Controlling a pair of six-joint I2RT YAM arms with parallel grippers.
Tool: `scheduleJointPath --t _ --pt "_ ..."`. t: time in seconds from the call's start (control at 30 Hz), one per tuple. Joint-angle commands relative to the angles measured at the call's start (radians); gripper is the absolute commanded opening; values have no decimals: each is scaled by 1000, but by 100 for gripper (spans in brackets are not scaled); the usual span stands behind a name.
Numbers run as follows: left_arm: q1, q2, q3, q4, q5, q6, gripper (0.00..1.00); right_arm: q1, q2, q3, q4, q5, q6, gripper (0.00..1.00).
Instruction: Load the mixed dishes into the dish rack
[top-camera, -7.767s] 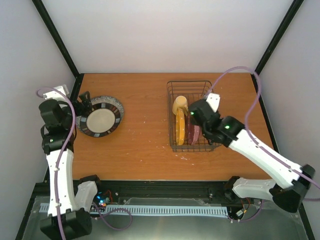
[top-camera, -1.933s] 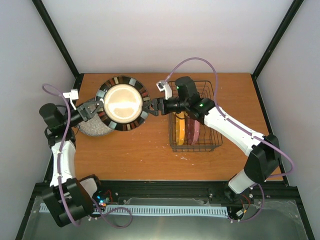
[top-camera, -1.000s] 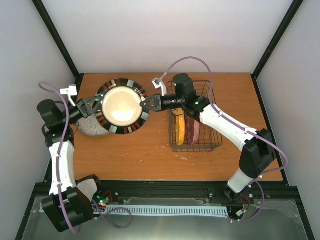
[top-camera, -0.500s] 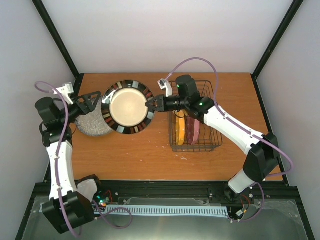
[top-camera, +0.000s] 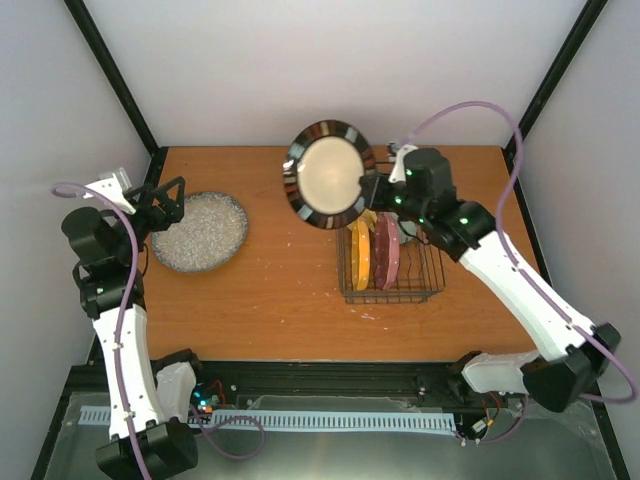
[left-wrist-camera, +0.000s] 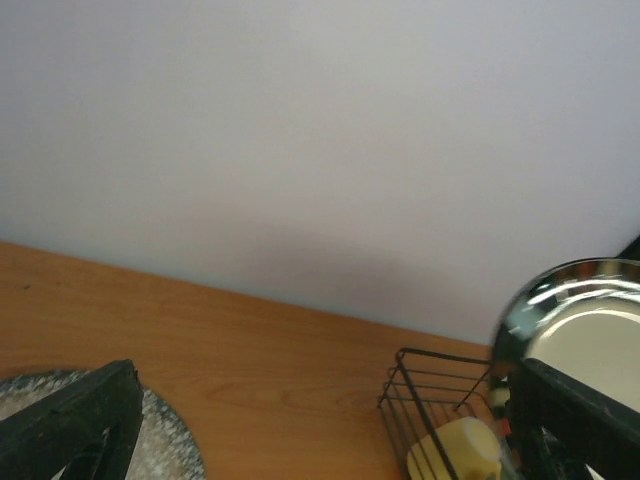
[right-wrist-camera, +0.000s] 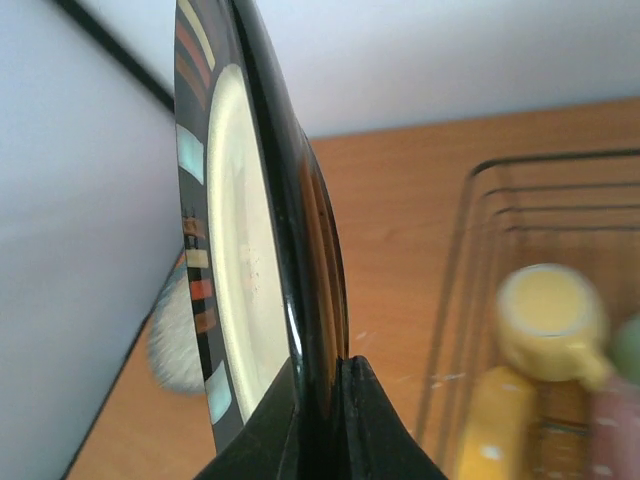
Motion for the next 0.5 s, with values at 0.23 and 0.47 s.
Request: scheduleJointPath --t 0.23,0.47 --pt "-1 -25 -65 -44 -53 66 100 -18 -252 -21 -132 639 -74 3" --pt "-1 -32 -81 -49 -60 81 100 -18 -339 -38 -230 856 -56 3"
